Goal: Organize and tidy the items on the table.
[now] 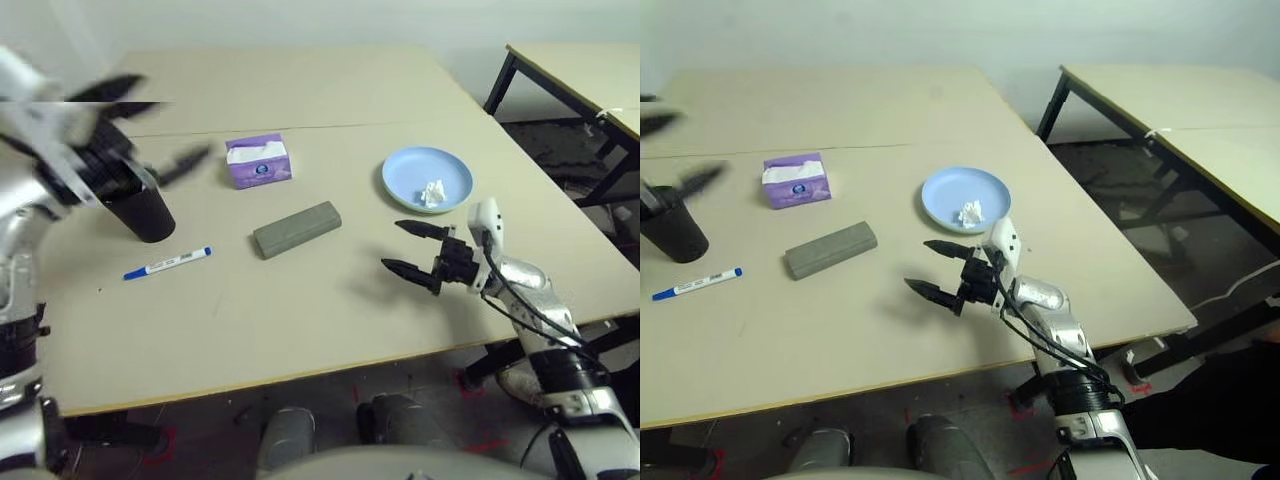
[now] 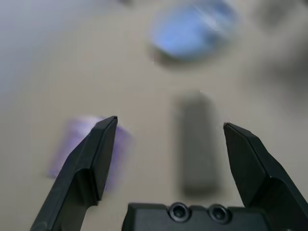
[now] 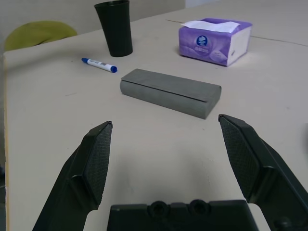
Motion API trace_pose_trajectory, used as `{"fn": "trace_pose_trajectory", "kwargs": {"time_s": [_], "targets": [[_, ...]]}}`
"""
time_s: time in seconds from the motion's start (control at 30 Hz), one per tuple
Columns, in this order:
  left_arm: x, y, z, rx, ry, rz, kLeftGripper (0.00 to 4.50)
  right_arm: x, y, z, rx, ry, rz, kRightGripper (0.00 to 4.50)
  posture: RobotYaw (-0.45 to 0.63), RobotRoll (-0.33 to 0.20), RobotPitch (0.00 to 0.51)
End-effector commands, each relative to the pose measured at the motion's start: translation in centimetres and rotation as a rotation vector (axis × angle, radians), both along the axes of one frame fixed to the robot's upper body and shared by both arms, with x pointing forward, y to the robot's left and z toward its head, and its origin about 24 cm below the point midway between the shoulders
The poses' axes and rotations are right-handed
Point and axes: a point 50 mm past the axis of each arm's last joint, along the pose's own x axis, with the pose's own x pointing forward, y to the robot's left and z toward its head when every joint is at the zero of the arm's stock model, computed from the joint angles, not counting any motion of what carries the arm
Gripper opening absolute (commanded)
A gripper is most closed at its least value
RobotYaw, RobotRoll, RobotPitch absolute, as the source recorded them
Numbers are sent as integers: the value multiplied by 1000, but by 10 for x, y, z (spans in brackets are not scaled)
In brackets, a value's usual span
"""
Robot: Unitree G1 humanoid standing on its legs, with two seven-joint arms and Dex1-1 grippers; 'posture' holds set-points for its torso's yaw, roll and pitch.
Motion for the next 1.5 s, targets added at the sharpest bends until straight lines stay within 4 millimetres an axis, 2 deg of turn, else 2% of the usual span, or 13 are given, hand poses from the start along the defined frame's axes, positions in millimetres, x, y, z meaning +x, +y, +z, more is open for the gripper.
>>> {"fn": "trace_pose_trajectory", "kwargs": {"time_s": [0.03,0.17,0.33,0.67,1.5], "targets": [[-7,27,-24,234,192,34,4467,-2,1,-3,-2,2,4,4500,1,0,71],[-11,61,-32,392,311,146,4467,-5,1,-5,4,5,-2,4500,-10,0,74],[-4,78,-28,453,333,260,4467,-9,2,-7,5,10,-7,4500,-17,0,75],[22,72,-34,460,318,315,4467,-11,0,-5,-13,4,-8,4500,-50,0,65],[31,93,-61,524,468,421,4467,-17,0,-4,-28,0,-4,4500,-72,0,60]]}}
